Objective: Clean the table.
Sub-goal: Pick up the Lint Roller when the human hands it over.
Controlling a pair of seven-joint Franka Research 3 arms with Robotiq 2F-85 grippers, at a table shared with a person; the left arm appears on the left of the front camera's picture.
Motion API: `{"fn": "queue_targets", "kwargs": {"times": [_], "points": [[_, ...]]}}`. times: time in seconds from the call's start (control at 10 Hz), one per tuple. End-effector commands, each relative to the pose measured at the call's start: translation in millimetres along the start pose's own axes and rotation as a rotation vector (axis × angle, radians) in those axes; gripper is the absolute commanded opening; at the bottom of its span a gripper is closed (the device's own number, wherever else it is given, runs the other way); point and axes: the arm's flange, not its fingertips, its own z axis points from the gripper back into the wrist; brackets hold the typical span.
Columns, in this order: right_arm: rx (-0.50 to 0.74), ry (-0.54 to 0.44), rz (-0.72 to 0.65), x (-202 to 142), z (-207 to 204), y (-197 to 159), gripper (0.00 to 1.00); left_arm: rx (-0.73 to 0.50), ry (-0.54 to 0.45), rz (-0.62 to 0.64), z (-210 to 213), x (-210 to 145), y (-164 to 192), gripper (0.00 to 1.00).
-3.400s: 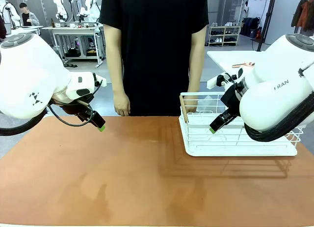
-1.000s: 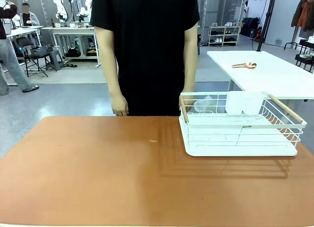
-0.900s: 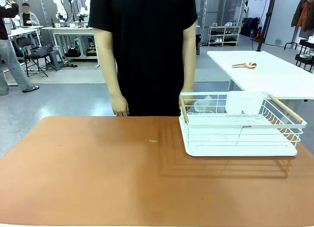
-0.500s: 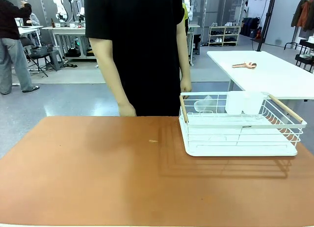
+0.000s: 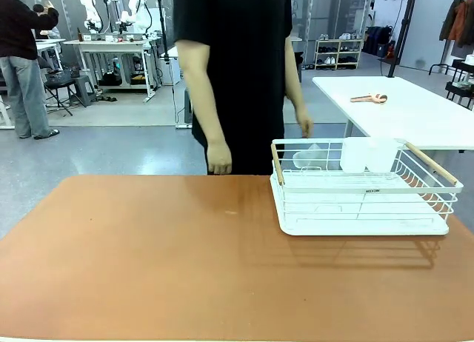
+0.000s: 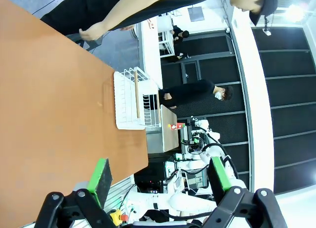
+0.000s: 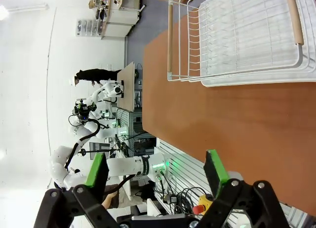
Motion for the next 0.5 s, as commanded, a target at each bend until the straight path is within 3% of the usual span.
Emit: {"fn": "queue_targets", "kwargs": {"times": [0.0, 0.4], "points": [[0.010, -0.003, 0.020, -3.3, 0.7, 2.2, 1.00, -0.015, 0.002, -0.014, 3.2, -2.7, -2.5, 1.00], [0.010, -0.003, 0.020, -3.3, 0.7, 2.2, 1.00, -0.015, 0.002, -0.014, 3.2, -2.7, -2.5, 1.00]]}}
